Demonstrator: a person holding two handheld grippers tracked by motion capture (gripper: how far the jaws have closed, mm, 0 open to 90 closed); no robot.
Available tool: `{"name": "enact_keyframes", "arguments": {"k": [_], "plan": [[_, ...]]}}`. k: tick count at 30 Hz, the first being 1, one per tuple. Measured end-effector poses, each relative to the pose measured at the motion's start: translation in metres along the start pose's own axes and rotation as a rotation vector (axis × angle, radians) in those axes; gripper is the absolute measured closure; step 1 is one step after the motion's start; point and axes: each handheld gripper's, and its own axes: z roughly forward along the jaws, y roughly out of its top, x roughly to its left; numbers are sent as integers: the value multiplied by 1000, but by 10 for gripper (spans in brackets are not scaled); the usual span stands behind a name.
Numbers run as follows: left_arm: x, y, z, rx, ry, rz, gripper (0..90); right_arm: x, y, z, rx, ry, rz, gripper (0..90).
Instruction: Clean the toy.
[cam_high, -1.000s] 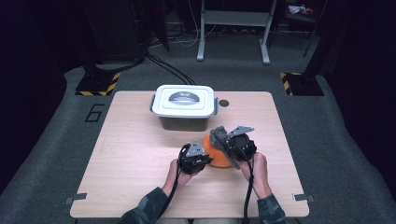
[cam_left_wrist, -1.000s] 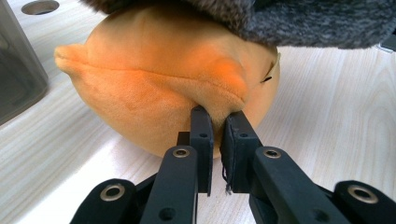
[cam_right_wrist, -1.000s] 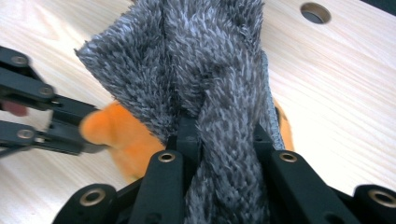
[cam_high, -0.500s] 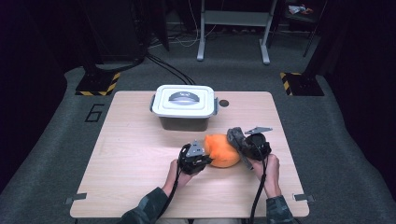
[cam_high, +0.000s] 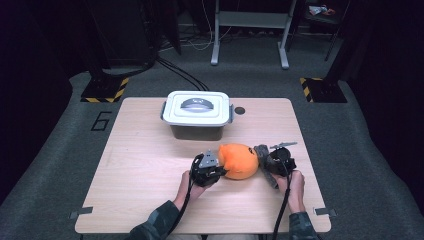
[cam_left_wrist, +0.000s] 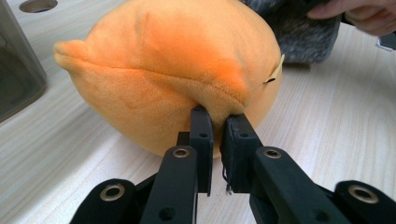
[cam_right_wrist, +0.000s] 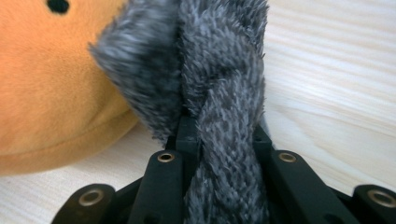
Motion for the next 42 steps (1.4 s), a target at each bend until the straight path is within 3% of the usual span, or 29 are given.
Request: {"name": "enact_keyframes", "arguments": {"k": [5,9,10,12,15,20,23,28,31,35,38,42], "plan": [[1,-2,1,-3,2,-4,829,1,4,-29,-93,-25,-31,741],[1,-2,1,-9,4,-3,827,19,13,-49,-168,-14,-74,740],[1,-2,2,-10,4,-3,826,23,15,-52,-180,2,-104,740],[1,-2,1,-11,6,2,822,36,19,-53,-184,26,-127,740],[0,-1,-1,-20,15,13,791,48,23,-41,-150,18,-174,741],[-1,-4,-2,-32,34,32,620,46,22,-36,-140,24,-150,742],[-3,-5,0,-20,29,22,502,45,22,-36,-141,24,-150,742],[-6,-8,7,13,52,34,440,46,22,-36,-133,22,-132,741],[-8,-8,11,14,78,52,480,47,22,-36,-138,22,-140,742],[-8,-7,14,10,95,65,693,47,21,-37,-140,18,-140,742],[-6,-6,16,-9,85,48,804,46,20,-38,-143,15,-139,742],[-5,-3,15,-16,51,30,825,43,18,-44,-150,11,-146,742]]}}
